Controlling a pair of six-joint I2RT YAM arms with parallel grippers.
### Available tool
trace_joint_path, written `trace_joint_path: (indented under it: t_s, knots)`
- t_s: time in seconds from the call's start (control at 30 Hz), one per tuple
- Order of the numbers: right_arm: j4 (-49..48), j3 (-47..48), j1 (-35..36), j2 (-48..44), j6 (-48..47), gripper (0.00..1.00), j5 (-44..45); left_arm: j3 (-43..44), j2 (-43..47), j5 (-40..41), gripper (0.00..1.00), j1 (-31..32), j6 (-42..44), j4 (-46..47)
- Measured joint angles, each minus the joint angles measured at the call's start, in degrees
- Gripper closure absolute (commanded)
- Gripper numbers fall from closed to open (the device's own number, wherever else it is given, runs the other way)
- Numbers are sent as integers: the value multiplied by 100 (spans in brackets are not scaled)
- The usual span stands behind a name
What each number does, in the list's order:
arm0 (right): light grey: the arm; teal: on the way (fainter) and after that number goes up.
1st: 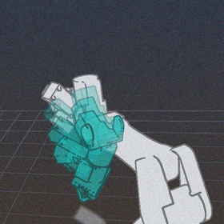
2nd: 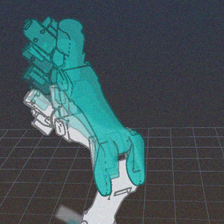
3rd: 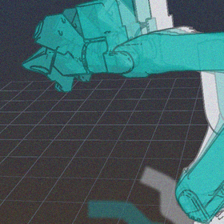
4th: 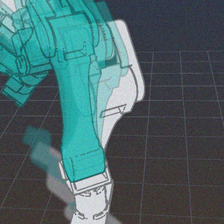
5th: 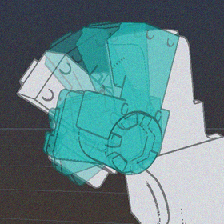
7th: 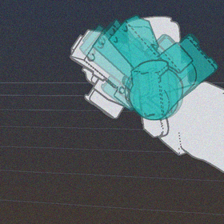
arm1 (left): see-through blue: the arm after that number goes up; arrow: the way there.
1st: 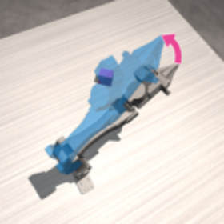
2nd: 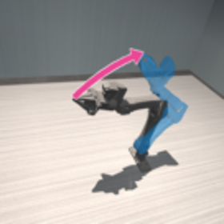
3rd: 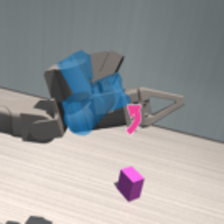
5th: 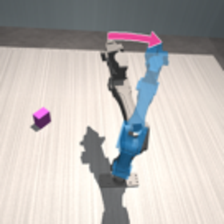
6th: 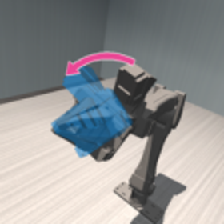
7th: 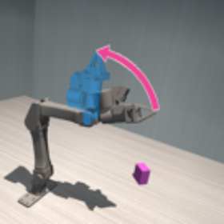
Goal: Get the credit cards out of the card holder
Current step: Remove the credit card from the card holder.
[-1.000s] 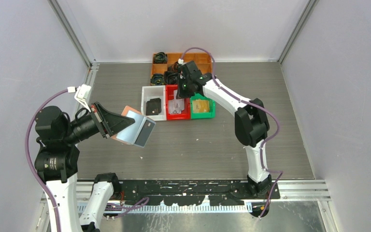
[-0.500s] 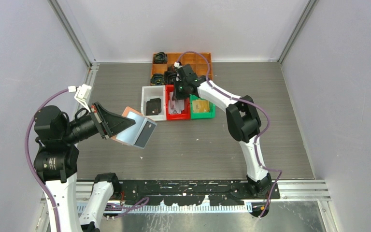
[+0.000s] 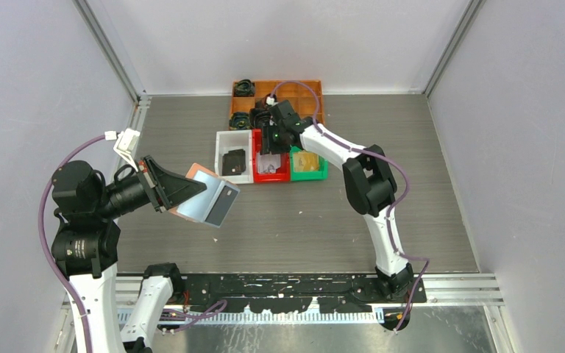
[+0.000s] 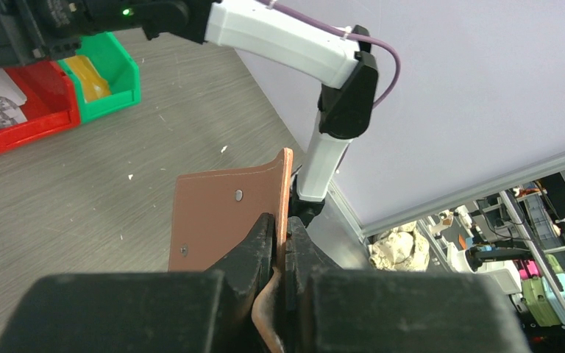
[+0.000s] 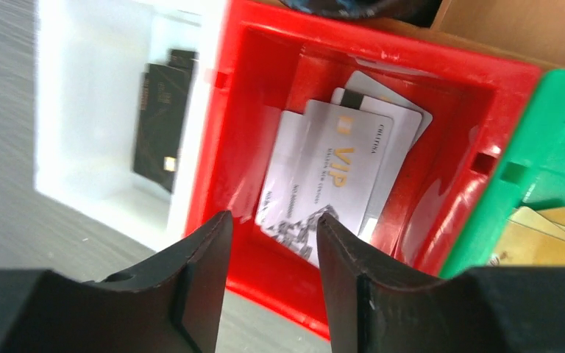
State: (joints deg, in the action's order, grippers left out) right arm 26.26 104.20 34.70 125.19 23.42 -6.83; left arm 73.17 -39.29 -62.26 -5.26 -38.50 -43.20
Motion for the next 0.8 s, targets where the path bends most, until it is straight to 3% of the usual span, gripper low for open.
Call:
trace_joint_path:
  t_s: [0.1,0.2,0.37,0.57,0.67,0.8]
  knots:
    - [44,-52,4,-450,-17,38,-39,0,0,-26,100,0,0,2]
    - [7,-179,7,-1241,-85,23,-264,0,0,-70,100,0,4,2]
    - [-382,-560,-83,-2955,-184,13,-1620,-20,4,-341,100,0,42,24]
    - [-1961,-1268,44,-4258,404,8,-3936,-120,15,-710,100,0,446,-74]
    - [-2468,-1506,498,-4277,632,8,-4597,-175,15,-817,100,0,592,-144]
    - [-2345,-1521,1172,-4048,507,11,-5042,-186,20,-929,100,0,649,-164]
